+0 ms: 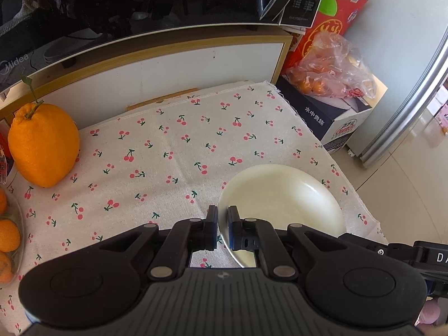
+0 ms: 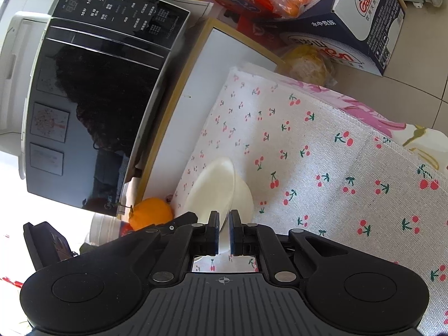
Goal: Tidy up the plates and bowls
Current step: 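Lift the small white bowl with both grippers and carry it over the nested bowls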
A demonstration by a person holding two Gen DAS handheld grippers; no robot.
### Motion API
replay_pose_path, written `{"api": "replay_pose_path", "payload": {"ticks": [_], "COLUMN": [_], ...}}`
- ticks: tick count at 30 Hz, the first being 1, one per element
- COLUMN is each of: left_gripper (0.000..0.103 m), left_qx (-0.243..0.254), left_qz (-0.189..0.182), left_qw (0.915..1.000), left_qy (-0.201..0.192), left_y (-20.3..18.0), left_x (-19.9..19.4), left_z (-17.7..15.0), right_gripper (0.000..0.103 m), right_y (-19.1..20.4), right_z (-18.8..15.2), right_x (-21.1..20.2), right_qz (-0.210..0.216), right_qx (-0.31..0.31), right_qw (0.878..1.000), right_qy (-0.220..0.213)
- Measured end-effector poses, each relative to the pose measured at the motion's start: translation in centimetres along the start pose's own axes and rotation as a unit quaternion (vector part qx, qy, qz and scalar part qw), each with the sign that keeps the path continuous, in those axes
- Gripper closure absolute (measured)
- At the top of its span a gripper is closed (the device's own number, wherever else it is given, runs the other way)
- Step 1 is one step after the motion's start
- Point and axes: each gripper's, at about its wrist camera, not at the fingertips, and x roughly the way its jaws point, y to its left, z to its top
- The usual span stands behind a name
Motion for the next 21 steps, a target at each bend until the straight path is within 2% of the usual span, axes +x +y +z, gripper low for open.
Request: {"api": "replay_pose_path", "payload": {"ticks": [12,17,21], "left_gripper": [0.096,0.096,0.096], "left_qx": [-0.001,-0.023,-0.059], "left_qz": [0.002,0.008,-0.001], "left_qw": [0.9995,0.9988,0.997], "left_qy": [-0.032,-0.042,-0.051], "left_y": [-0.4,-0.6,-0.2], "left_x": [-4.5,-6.4,-7.9], "left_z": [0.0,-0.7,-1.7], "right_gripper": [0.096,0.096,0.095], "right_y": [2.6,4.0,5.0], "right_z": [-0.1,-0.5,-0.8], "right_x": [-2.5,-3.9,-5.0], "right_qz": [0.03,0.035,0.035], "right_qx": [-0.018,-0.038,-0.056], "right_qw": [0.999,0.999,0.998], "right_qy": [-0.005,0.0,0.007]}}
